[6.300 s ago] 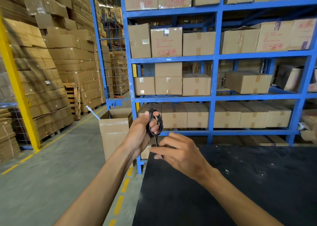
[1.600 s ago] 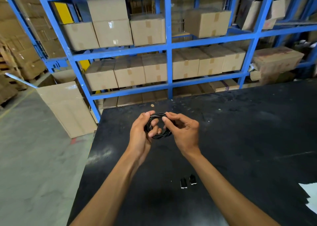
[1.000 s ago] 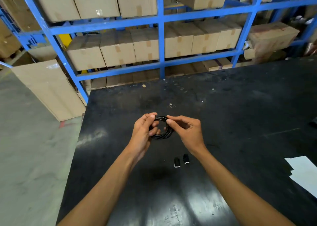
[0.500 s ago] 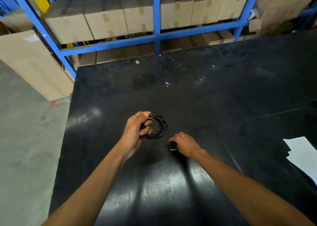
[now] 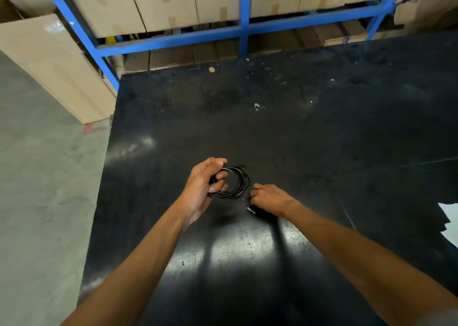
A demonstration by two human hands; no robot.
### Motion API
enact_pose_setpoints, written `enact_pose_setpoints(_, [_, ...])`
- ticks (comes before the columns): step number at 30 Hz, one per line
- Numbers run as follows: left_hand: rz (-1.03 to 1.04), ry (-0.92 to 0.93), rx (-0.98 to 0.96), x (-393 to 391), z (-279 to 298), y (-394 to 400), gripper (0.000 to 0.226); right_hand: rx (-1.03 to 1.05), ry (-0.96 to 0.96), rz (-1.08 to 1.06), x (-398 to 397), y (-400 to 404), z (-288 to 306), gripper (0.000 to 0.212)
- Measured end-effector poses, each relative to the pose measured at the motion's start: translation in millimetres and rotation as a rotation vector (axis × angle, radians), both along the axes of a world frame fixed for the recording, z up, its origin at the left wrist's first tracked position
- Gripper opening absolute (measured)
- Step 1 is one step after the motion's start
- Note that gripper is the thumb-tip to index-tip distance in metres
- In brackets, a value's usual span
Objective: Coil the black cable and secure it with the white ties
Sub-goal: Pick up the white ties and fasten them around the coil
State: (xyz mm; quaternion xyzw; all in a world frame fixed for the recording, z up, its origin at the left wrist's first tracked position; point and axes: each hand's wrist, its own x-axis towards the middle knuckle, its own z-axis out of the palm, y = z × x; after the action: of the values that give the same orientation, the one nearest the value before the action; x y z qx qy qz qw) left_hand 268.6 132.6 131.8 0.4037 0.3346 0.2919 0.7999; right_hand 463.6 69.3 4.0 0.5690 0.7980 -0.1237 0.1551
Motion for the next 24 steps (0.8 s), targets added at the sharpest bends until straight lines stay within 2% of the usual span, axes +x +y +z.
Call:
enact_pose_setpoints(7, [-0.009,0.006,-0.046,-3.0,-4.3,-2.7,0.013,-0.069,0.061,0.008,-21.0,2.3,-7.5,0.025])
enact_pose_setpoints(14, [-0.015,0.024,-0.048,-8.6,-3.1,-3.0,0.014,-0.069,0.006,0.009,-39.1,-1.4,-9.0,0.024])
enact_pose_setpoints(20, [-0.007,0.014,-0.068,-16.2,-5.4,-5.5,0.013,0.037,0.032,-0.145,-56.3,-13.0,-20.1,0.026])
enact_pose_setpoints(24, [0.004,0.011,-0.065,-21.6,-4.2,-5.2,0.012,0.097,0.115,-0.337,-66.6,-27.8,-23.2,0.025])
